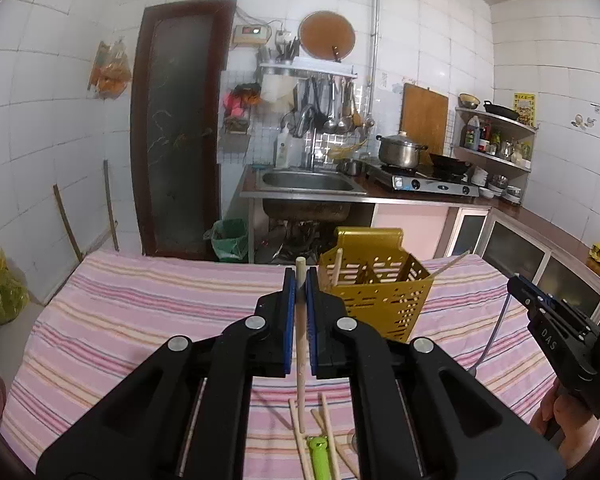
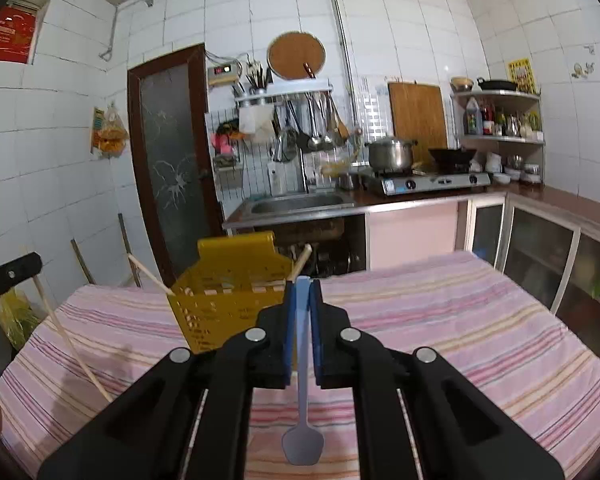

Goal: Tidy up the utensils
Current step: 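Lift the chopstick and blue spoon and carry both above the yellow caddy, then open both tools to drop the items into the caddy, then withdraw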

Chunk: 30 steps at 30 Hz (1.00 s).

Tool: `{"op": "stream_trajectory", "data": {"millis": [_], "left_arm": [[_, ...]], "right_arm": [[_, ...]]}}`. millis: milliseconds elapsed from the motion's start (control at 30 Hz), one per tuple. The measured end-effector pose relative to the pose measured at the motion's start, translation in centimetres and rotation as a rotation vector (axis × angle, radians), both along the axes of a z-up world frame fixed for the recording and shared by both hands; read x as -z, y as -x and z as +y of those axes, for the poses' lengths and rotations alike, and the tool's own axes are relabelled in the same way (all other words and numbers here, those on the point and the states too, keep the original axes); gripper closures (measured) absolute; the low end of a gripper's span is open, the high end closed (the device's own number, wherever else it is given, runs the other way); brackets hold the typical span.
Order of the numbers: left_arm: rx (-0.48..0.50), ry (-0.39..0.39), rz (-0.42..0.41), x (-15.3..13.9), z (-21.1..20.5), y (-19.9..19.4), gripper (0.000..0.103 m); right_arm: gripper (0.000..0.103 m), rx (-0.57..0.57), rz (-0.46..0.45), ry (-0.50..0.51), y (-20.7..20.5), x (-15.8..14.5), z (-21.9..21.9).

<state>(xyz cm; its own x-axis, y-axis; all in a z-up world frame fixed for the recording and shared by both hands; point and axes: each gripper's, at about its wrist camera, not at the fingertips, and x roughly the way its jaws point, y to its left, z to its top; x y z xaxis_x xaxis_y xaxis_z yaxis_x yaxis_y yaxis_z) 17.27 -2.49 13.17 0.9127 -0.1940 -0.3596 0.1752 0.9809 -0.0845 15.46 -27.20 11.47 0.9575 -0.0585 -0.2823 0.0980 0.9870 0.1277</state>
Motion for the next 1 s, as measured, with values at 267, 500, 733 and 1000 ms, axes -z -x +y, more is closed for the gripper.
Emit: {"op": "stream_trajectory", "data": {"millis": [267, 500, 733, 1000], "left_arm": [[0.046, 0.024, -0.08, -4.6, -1.7, -0.9, 0.099], [0.063, 0.035, -0.187, -10.0, -5.0, -4.6, 0.099], [0.038, -0.001, -0.199, -8.7, -8.1, -11.4, 0.099], [0.047, 0.02, -0.057, -2.2, -7.4, -17.1, 0.099]], "right_arm": [[0.096, -0.023, -0.131, -0.012, -1.0, -6.6, 0.3], [0.096, -0.022, -0.231, 0.015, -4.9, -11.5, 1.3], [0.096, -0.019, -0.219, 0.019, -10.5, -10.7, 1.2], [0.095, -0.007, -0.086, 0.055, -15.3, -4.4, 1.9]]}}
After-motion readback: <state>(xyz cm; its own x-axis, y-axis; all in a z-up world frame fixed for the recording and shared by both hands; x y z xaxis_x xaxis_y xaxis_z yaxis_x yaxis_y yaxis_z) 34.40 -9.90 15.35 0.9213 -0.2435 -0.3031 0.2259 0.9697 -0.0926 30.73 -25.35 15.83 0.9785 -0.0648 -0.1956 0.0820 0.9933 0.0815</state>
